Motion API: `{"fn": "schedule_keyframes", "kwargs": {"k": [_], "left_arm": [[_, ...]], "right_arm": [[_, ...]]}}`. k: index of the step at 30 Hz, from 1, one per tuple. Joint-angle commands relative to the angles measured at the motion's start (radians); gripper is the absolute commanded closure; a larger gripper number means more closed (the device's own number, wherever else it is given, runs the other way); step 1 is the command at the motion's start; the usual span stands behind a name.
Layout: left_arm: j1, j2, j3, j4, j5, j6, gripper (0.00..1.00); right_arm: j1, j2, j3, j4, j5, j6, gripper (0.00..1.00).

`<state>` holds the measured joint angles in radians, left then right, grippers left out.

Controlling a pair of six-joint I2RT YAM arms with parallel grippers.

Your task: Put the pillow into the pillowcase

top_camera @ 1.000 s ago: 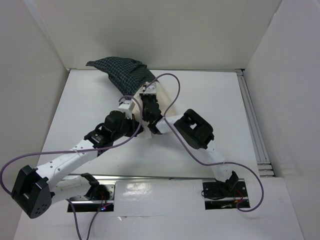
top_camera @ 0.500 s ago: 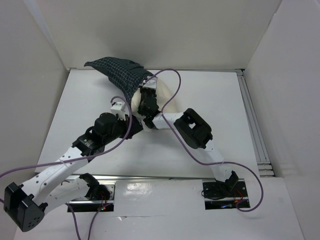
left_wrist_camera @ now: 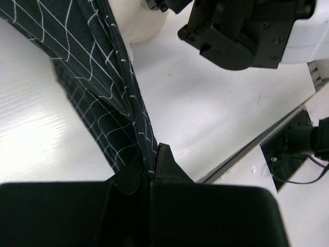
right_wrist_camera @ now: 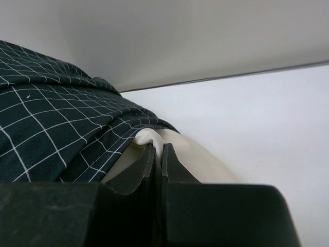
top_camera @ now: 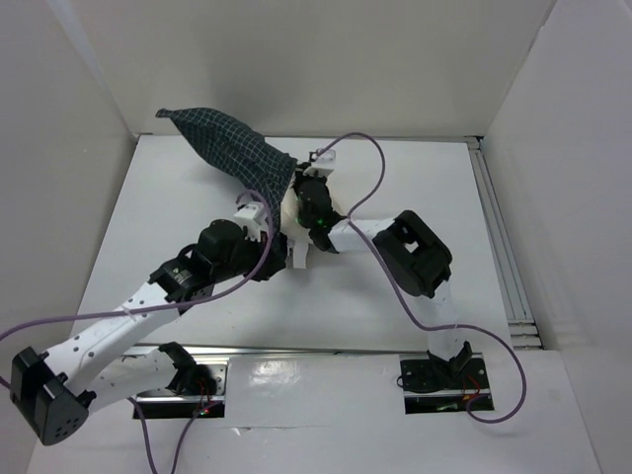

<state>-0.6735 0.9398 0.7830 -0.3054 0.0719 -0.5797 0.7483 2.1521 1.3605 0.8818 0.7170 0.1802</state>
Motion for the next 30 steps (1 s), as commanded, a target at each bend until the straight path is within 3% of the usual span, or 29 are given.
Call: {"fn": "schedule_keyframes", "kwargs": {"k": [1,6,11,14,17,19,20,21,23,24,26,27,28,29,30], "left_arm": [[-0.066,0.048,0.070,-0.020,0.307,-0.020,0.99],[-0.066,0.109,0.070,0.086,0.376,-0.006,1.00],[-0.066,0.169,0.079,0.207,0.485,0.004,1.00],[-0.066,0.180,0.088,0.273,0.494,0.017,1.00],[-0.066,0.227,0.088,0.282,0.467,0.017,1.00],[-0.066,0.266,0.061,0.308,0.467,0.008,1.00],[-0.066,0.280,0.052,0.322,0.479,-0.012,1.00],[-0.066,0.290,0.052,0.331,0.479,-0.022,1.00],[-0.066,0.321,0.039,0.319,0.442,-0.047,1.00],[-0.066,0.330,0.039,0.301,0.424,-0.048,0.99],[-0.066,0.350,0.039,0.246,0.384,-0.074,0.75],[-0.066,0.350,0.039,0.227,0.375,-0.074,0.51],[-0.066,0.350,0.039,0.191,0.365,-0.074,0.36],[-0.066,0.335,0.053,0.168,0.336,-0.074,0.11],[-0.066,0.321,0.070,0.141,0.310,-0.074,0.02]], "right_arm": [[-0.118,-0.102,-0.070,-0.025,0.126,0.068,1.00],[-0.118,-0.268,-0.204,0.067,0.223,-0.050,1.00],[-0.118,-0.437,-0.313,0.405,0.329,-0.424,1.00],[-0.118,-0.471,-0.302,0.447,0.351,-0.553,1.00],[-0.118,-0.483,-0.293,0.210,0.331,-0.408,1.00],[-0.118,-0.463,-0.281,-0.085,0.331,-0.262,1.00],[-0.118,-0.463,-0.271,-0.195,0.316,-0.087,1.00],[-0.118,-0.446,-0.271,-0.442,0.296,0.021,0.97],[-0.144,-0.408,-0.238,-0.675,0.184,0.321,0.92],[-0.153,-0.393,-0.238,-0.763,0.135,0.385,0.88],[-0.153,-0.367,-0.238,-0.874,0.032,0.436,0.69],[-0.153,-0.354,-0.238,-0.883,0.003,0.421,0.60],[-0.153,-0.354,-0.224,-0.915,-0.060,0.407,0.42],[-0.153,-0.354,-0.198,-0.935,-0.091,0.380,0.33],[-0.164,-0.369,-0.184,-0.952,-0.125,0.355,0.26]]}}
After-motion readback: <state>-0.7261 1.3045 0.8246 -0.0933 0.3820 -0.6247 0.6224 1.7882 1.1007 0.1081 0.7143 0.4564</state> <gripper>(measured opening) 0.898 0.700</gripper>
